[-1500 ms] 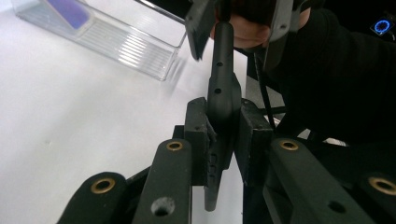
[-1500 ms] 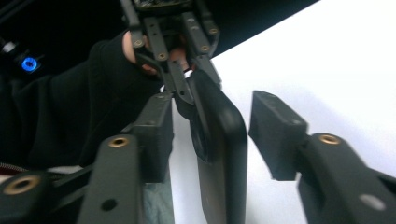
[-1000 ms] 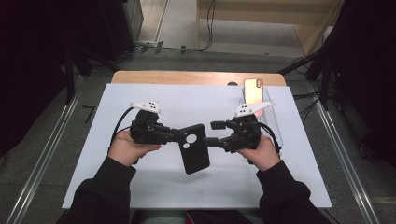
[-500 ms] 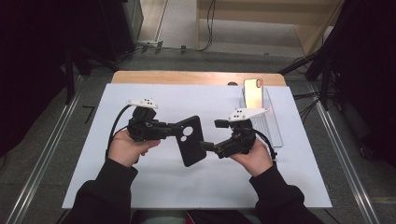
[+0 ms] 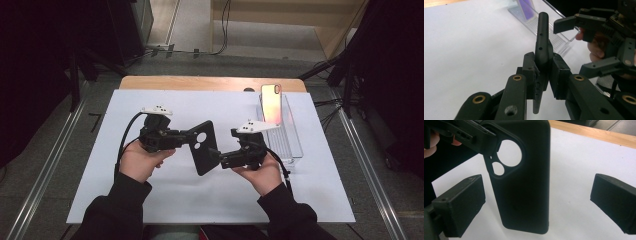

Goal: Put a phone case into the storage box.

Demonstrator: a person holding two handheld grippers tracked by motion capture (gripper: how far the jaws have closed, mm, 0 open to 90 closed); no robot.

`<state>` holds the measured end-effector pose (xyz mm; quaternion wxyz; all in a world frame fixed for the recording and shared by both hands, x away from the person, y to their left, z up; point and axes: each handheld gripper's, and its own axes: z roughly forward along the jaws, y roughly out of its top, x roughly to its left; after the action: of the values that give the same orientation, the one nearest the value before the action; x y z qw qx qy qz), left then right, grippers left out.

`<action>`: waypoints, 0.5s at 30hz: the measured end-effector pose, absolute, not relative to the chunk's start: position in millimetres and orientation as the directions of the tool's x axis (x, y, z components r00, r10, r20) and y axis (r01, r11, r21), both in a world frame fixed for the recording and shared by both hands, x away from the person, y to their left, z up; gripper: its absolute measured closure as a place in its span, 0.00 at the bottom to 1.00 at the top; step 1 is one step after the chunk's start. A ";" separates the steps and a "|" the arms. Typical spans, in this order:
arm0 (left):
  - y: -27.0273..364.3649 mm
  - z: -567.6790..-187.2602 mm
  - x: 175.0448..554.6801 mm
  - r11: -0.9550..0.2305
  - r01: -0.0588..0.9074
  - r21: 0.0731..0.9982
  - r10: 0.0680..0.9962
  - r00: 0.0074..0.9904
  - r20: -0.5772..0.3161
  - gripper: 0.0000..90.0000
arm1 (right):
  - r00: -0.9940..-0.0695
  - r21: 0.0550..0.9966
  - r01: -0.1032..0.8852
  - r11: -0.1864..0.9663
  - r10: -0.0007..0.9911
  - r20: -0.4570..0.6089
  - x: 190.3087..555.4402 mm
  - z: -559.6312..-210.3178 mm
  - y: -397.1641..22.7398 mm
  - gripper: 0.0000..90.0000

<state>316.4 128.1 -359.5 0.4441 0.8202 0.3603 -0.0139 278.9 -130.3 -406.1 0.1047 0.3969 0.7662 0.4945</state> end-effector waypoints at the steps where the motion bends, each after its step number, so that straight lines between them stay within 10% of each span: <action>1: 127.3 -359.5 316.0 -0.344 0.608 0.716 0.584 0.735 -0.344 0.85 | -0.662 0.842 0.503 0.197 0.714 0.228 278.4 -406.6 -129.5 0.00; 15: 117.1 -361.5 311.9 -0.323 0.646 0.692 0.619 0.697 -0.362 0.85 | -0.615 0.841 0.506 0.192 0.764 0.195 270.0 -412.3 -108.0 0.00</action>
<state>311.9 117.1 -361.5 0.4328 0.8133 0.3886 -0.0157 270.0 -108.0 -412.3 0.1347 0.4178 0.7603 0.4788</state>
